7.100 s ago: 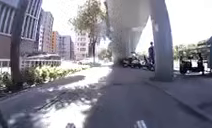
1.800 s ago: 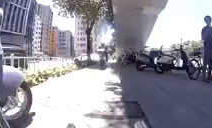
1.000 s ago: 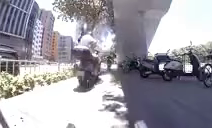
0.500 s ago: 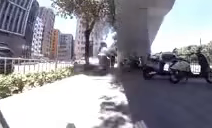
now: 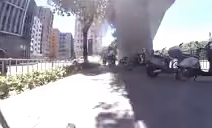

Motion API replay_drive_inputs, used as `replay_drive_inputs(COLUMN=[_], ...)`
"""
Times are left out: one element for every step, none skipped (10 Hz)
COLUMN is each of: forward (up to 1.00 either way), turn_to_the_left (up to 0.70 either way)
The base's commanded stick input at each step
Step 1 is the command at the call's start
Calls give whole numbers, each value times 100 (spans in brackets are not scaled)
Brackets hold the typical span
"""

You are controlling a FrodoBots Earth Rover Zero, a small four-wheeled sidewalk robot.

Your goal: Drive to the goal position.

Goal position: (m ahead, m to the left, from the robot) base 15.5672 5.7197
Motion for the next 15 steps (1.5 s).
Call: replay_drive_inputs(forward=[70, 70, 70, 70, 70, 70, 70, 70, 70, 70, 70, 70, 70, 70, 70], turn_to_the_left=[0, 0, 0, 0, 0, 0, 0, 0, 0, 0, 0, 0, 0, 0, 0])
